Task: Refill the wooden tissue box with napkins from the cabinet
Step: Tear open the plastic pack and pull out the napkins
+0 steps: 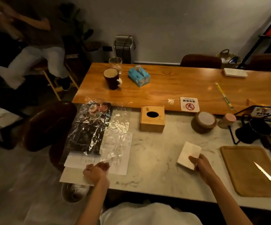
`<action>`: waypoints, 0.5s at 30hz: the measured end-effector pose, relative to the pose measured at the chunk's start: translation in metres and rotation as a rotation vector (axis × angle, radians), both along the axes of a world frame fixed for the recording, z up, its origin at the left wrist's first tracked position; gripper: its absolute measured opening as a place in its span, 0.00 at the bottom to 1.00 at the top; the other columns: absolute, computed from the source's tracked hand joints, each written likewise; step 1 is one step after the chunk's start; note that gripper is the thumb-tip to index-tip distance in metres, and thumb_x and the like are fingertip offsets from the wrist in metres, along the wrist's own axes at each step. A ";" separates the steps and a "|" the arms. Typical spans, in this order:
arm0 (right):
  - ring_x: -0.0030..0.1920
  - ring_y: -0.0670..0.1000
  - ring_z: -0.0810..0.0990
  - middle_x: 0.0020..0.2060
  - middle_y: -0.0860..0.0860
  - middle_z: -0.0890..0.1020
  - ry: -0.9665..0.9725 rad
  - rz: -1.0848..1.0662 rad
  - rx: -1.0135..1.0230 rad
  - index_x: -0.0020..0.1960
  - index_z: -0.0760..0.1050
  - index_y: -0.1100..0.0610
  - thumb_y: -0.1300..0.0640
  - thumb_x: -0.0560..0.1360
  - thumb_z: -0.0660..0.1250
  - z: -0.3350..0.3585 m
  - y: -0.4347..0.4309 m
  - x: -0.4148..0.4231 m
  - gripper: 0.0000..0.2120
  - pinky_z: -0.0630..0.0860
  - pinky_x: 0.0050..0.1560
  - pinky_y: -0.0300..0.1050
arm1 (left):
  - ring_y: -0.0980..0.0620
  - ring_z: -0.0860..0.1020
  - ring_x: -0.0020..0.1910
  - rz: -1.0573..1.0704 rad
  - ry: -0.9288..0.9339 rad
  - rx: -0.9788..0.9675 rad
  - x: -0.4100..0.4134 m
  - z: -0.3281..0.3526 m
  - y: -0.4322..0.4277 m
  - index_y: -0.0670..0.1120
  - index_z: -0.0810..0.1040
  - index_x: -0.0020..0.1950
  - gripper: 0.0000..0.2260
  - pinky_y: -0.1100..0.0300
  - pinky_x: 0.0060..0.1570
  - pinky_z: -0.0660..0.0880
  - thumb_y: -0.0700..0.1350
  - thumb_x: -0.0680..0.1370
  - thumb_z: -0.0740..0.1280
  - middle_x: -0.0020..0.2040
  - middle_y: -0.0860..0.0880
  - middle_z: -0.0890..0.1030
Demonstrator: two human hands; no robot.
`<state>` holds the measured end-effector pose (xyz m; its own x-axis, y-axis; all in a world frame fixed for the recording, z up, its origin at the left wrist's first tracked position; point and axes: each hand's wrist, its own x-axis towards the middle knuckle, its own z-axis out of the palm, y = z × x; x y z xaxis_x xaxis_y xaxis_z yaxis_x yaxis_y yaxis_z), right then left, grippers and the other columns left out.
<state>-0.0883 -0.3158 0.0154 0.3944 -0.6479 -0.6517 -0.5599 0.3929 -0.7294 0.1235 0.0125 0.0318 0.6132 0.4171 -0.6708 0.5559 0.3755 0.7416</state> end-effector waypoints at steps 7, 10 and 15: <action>0.61 0.64 0.76 0.62 0.61 0.78 0.266 0.250 -0.391 0.70 0.68 0.62 0.54 0.76 0.69 0.008 0.005 0.005 0.26 0.71 0.59 0.53 | 0.41 0.78 0.38 -0.174 0.084 -0.109 -0.004 -0.006 0.005 0.37 0.66 0.64 0.15 0.51 0.33 0.81 0.45 0.83 0.52 0.46 0.36 0.78; 0.61 0.64 0.73 0.59 0.62 0.79 0.396 0.345 -0.434 0.71 0.68 0.57 0.42 0.73 0.63 0.000 0.002 0.002 0.31 0.67 0.60 0.52 | 0.42 0.75 0.38 -0.222 0.187 -0.087 -0.011 -0.005 0.009 0.35 0.70 0.59 0.13 0.57 0.28 0.79 0.43 0.81 0.56 0.46 0.38 0.75; 0.67 0.65 0.66 0.66 0.65 0.71 0.361 0.273 -0.436 0.76 0.59 0.54 0.38 0.69 0.58 0.009 0.012 0.000 0.39 0.62 0.66 0.55 | 0.49 0.66 0.33 -0.385 0.486 -0.236 -0.036 0.031 0.005 0.42 0.70 0.42 0.04 0.56 0.33 0.70 0.41 0.76 0.61 0.38 0.45 0.67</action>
<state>-0.0879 -0.3037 0.0240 0.3873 -0.7910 -0.4736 -0.8392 -0.0898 -0.5364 0.0876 0.0173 0.0623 0.2938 0.0365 -0.9552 0.9334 0.2044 0.2949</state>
